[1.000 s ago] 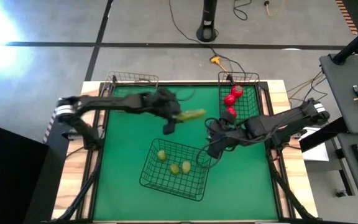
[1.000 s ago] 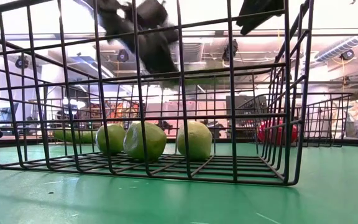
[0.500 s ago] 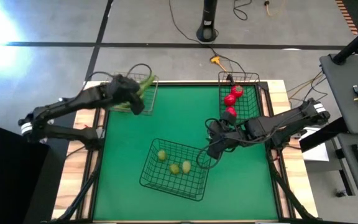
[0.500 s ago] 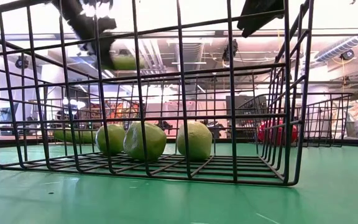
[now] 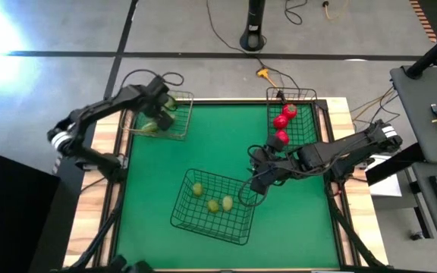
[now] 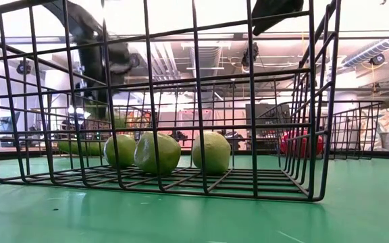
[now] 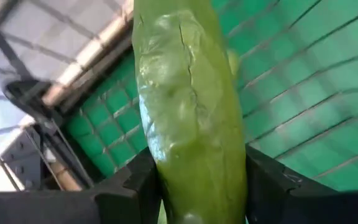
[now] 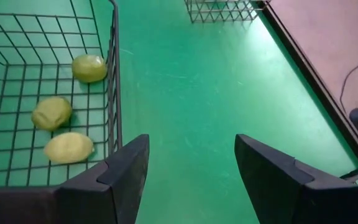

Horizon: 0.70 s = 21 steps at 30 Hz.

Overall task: Sort produce into baskets
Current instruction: Put the cucumber into the silver wire basket

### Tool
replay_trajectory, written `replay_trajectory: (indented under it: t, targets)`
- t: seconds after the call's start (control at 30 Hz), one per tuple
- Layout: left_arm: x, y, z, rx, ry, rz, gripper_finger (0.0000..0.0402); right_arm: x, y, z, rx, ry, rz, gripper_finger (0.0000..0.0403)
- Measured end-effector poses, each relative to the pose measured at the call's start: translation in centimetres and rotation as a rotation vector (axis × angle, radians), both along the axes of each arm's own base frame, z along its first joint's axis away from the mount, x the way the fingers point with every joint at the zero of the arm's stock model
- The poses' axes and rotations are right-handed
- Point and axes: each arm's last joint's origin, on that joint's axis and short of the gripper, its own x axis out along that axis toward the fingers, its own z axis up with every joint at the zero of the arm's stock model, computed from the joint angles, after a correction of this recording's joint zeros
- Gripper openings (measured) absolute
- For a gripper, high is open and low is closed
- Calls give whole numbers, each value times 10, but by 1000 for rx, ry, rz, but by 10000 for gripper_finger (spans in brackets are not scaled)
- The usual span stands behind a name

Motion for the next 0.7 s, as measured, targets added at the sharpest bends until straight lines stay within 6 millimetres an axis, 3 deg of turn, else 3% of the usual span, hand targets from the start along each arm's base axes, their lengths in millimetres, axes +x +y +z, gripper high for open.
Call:
replay_trajectory:
  t: [0.23,0.37,0.53,0.7]
  targets:
    - [2,18,-26,-176,170,-32,152,-2,0,-2,-7,22,1,228]
    - [4,24,-33,-186,218,-15,156,-2,-1,-5,-10,33,1,228]
    - [3,27,-36,-119,315,29,188,-3,-1,-10,-2,47,-13,228]
    - [1,26,-30,-95,305,40,228,-5,-1,-13,-2,63,-17,228]
